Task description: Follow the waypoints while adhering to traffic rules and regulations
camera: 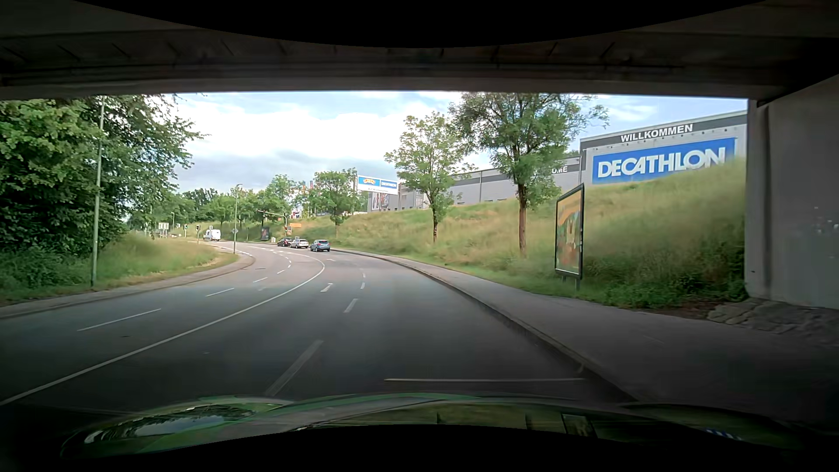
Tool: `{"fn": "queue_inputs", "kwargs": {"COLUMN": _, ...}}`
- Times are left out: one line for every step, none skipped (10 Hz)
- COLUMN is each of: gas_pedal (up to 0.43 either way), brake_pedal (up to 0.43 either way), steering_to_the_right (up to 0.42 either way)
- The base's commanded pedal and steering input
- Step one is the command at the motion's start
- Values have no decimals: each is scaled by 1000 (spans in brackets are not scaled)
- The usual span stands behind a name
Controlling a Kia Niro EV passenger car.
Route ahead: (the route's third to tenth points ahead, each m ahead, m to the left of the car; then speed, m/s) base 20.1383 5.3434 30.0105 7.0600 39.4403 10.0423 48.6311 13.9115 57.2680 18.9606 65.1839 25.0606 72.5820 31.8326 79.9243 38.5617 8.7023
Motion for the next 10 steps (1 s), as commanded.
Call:
{"fn": "queue_inputs", "kwargs": {"gas_pedal": 47, "brake_pedal": 0, "steering_to_the_right": -43}}
{"fn": "queue_inputs", "kwargs": {"gas_pedal": 47, "brake_pedal": 0, "steering_to_the_right": -43}}
{"fn": "queue_inputs", "kwargs": {"gas_pedal": 59, "brake_pedal": 0, "steering_to_the_right": -43}}
{"fn": "queue_inputs", "kwargs": {"gas_pedal": 59, "brake_pedal": 0, "steering_to_the_right": -43}}
{"fn": "queue_inputs", "kwargs": {"gas_pedal": 59, "brake_pedal": 0, "steering_to_the_right": -43}}
{"fn": "queue_inputs", "kwargs": {"gas_pedal": 67, "brake_pedal": 0, "steering_to_the_right": -43}}
{"fn": "queue_inputs", "kwargs": {"gas_pedal": 79, "brake_pedal": 0, "steering_to_the_right": -43}}
{"fn": "queue_inputs", "kwargs": {"gas_pedal": 79, "brake_pedal": 0, "steering_to_the_right": -43}}
{"fn": "queue_inputs", "kwargs": {"gas_pedal": 79, "brake_pedal": 0, "steering_to_the_right": -43}}
{"fn": "queue_inputs", "kwargs": {"gas_pedal": 79, "brake_pedal": 0, "steering_to_the_right": -43}}
